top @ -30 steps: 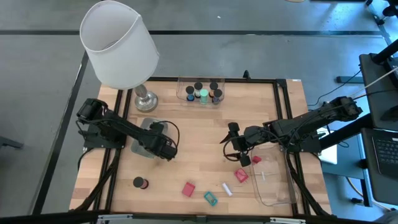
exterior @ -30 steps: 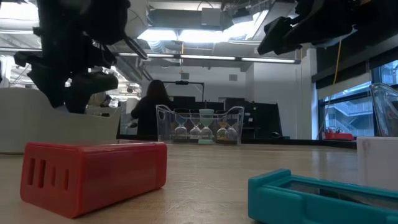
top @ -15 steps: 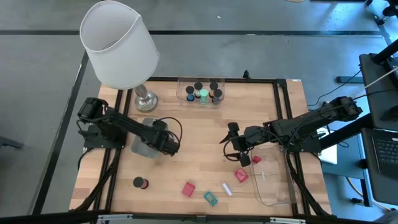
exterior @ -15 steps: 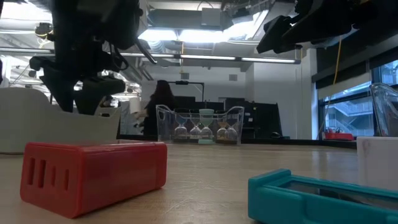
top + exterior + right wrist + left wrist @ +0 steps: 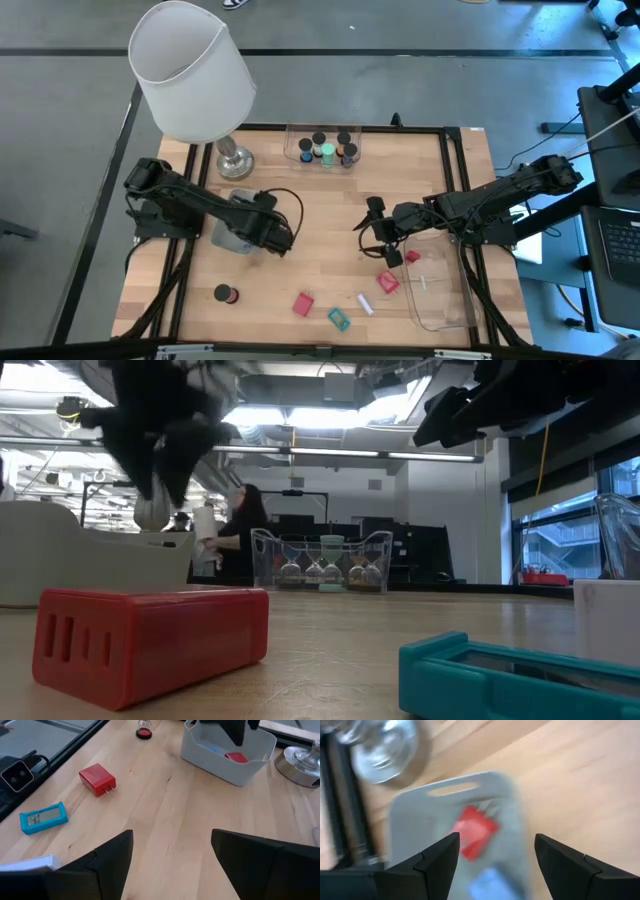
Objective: Pick & Place Office items
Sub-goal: Put the left red charger adapter into the gray bin
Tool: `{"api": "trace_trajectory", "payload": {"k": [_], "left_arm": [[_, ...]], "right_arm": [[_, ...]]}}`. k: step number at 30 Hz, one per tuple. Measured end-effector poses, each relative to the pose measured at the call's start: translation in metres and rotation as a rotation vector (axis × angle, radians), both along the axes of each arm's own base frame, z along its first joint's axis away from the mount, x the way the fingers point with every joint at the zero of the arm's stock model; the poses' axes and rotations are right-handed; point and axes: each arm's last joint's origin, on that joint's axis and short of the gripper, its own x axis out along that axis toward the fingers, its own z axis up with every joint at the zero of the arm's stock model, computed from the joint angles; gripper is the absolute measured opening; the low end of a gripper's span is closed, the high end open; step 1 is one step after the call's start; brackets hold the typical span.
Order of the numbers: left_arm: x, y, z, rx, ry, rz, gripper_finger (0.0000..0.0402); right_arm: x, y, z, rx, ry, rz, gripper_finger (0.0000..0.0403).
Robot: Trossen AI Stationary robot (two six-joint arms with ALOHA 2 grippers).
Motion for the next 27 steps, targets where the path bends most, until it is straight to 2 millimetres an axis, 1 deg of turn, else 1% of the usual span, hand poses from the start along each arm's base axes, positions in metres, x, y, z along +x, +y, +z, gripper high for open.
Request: {"api": "trace_trajectory", "payload": {"k": [3, 10, 14, 17, 19, 23, 27], "left_arm": [[0.009, -0.018, 0.01, -0.007, -0.129, -0.063, 0.0255], [0.027, -0.061, 0.013, -0.133, -0.412, -0.196, 0.0255], [0.037, -0.078, 0.011, -0.164, -0.494, -0.29, 0.0254], [0.041, -0.087, 0.008, -0.165, -0.513, -0.364, 0.0253], [0.045, -0.092, 0.006, -0.172, -0.543, -0.383, 0.0253], [0.056, -0.104, -0.008, -0.227, -0.584, -0.4, 0.0257], [0.069, -0.116, -0.032, -0.4, -0.549, -0.439, 0.0266]], "right_arm": [[0.0, 0.0, 0.0, 0.025, 0.006, -0.016, 0.0272], [0.0, 0.0, 0.0, 0.053, 0.012, -0.035, 0.0272], [0.002, 0.001, 0.003, 0.064, -0.022, -0.033, 0.0272], [0.003, 0.001, 0.006, 0.074, -0.052, -0.033, 0.0272], [0.004, 0.001, 0.007, 0.087, -0.059, -0.038, 0.0272], [0.004, 0.001, 0.007, 0.141, -0.045, -0.067, 0.0272], [0.003, 0.001, 0.006, 0.174, -0.034, -0.082, 0.0272]]}}
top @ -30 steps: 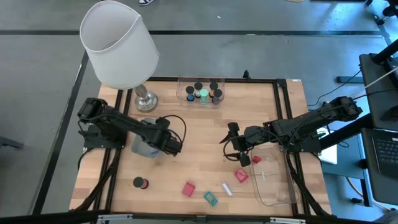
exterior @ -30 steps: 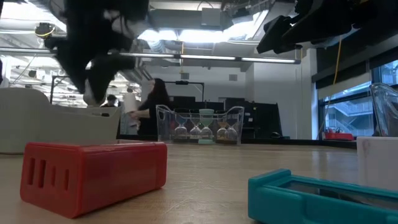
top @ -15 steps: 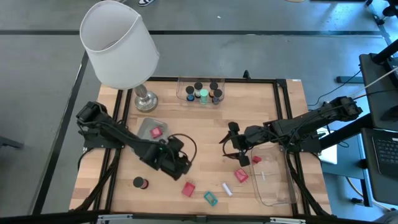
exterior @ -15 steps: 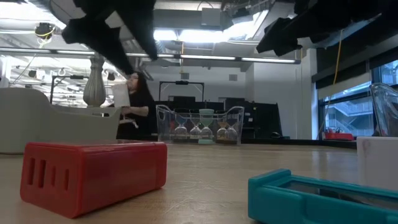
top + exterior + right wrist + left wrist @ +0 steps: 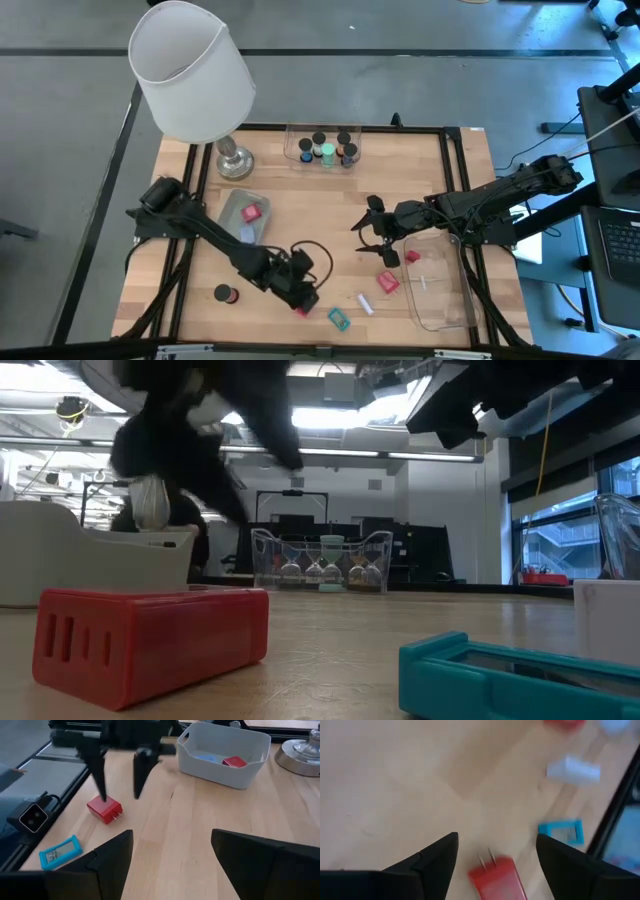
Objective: Pick & Place Office items
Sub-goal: Put the left red charger adapter into the gray bin
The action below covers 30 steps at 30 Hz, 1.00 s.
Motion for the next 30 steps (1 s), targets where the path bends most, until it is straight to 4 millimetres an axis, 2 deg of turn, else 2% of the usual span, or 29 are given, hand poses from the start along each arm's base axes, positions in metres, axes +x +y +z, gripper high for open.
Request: {"api": "trace_trajectory", "payload": {"k": [3, 11, 22, 30], "left_arm": [[0.005, -0.001, -0.009, -0.067, 0.051, -0.04, 0.0275], [0.012, -0.002, 0.002, -0.11, 0.049, -0.073, 0.0295], [0.002, -0.014, -0.006, -0.025, 0.109, -0.196, 0.0298], [-0.015, -0.035, -0.007, 0.064, 0.136, -0.397, 0.0297]], "right_arm": [[0.0, 0.0, 0.0, 0.002, 0.001, -0.001, 0.0272], [-0.001, 0.0, -0.001, 0.072, 0.035, -0.042, 0.0272], [0.0, 0.0, 0.0, 0.096, 0.026, -0.066, 0.0272], [-0.004, 0.015, 0.002, 0.011, -0.021, 0.057, 0.0272]]}}
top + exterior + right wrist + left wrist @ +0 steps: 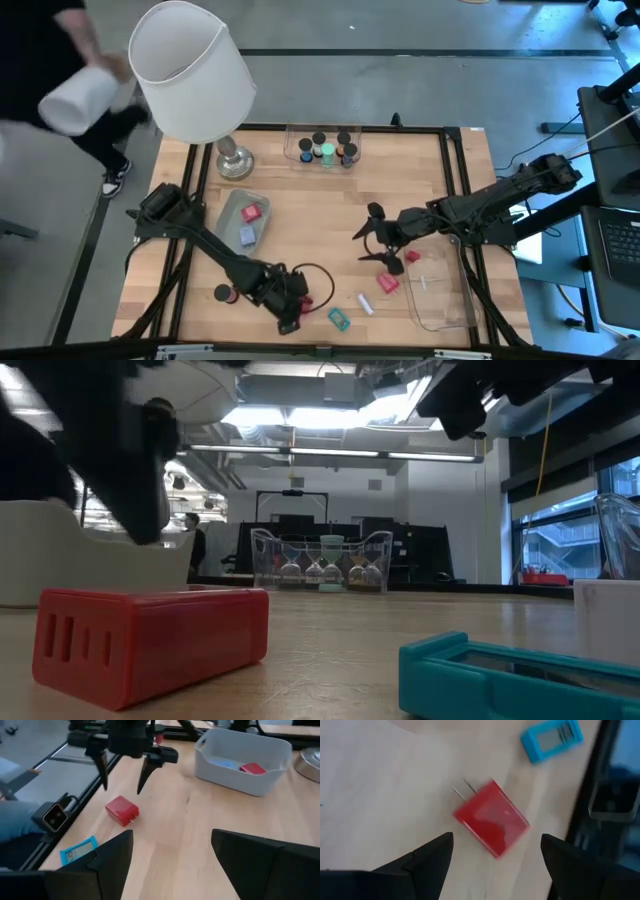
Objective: Pick & Place Office items
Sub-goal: Put the left red charger adapter into the gray bin
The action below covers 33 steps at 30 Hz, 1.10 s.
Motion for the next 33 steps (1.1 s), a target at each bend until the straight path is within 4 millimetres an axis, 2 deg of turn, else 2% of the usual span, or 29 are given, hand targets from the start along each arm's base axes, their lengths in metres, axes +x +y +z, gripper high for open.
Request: {"api": "trace_trajectory", "payload": {"k": [4, 8, 14, 18, 25, 30, 33], "left_arm": [[-0.008, -0.012, 0.0, 0.039, -0.012, -0.109, 0.0297], [-0.01, -0.014, 0.0, 0.083, -0.039, -0.107, 0.0297], [-0.009, -0.011, 0.0, 0.118, -0.06, -0.076, 0.0297], [-0.008, -0.01, 0.0, 0.136, -0.063, -0.103, 0.0297], [-0.009, -0.009, 0.0, 0.165, -0.055, -0.119, 0.0297], [-0.009, -0.008, 0.0, 0.178, -0.052, -0.124, 0.0297], [-0.008, -0.008, 0.0, 0.145, -0.057, -0.063, 0.0297]], "right_arm": [[0.0, 0.01, -0.005, -0.03, 0.001, 0.05, 0.0272], [0.002, 0.019, -0.017, -0.009, 0.062, 0.055, 0.0272], [0.004, 0.021, -0.038, 0.2, 0.261, -0.183, 0.0272], [-0.002, 0.02, -0.049, 0.215, 0.409, -0.2, 0.0272], [-0.004, 0.017, -0.051, 0.469, 0.554, -0.361, 0.0272], [0.0, 0.016, -0.045, 0.415, 0.51, -0.386, 0.0272], [0.004, 0.016, -0.039, 0.349, 0.472, -0.391, 0.0272]]}}
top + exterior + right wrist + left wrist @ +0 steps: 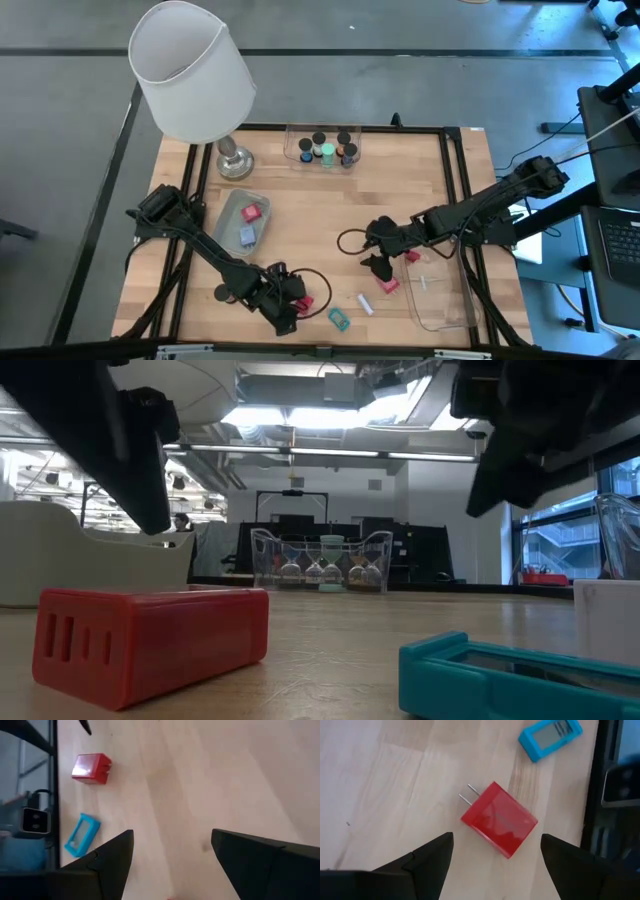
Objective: Pick & Place Office items
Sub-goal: Put the left red charger adapter into the gray bin
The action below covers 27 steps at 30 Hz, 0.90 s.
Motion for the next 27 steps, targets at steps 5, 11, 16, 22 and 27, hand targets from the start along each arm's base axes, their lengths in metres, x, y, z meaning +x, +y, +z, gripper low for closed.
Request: {"api": "trace_trajectory", "payload": {"k": [5, 11, 16, 22, 27], "left_arm": [[0.006, 0.007, 0.0, -0.136, 0.023, 0.191, 0.0297], [0.018, 0.027, -0.001, -0.345, 0.116, 0.455, 0.0297], [0.022, 0.031, 0.0, -0.424, 0.145, 0.542, 0.0297], [0.025, 0.033, -0.009, -0.402, 0.154, 0.574, 0.0297], [0.027, 0.034, -0.019, -0.416, 0.221, 0.537, 0.0297]], "right_arm": [[0.005, 0.001, 0.008, -0.089, -0.028, 0.05, 0.0272], [0.007, -0.003, 0.008, -0.168, -0.041, 0.098, 0.0272], [0.007, -0.006, 0.008, -0.305, -0.058, 0.099, 0.0272], [0.007, -0.007, 0.008, -0.407, -0.073, 0.119, 0.0272], [0.004, -0.004, 0.007, -0.436, -0.062, 0.159, 0.0272]]}}
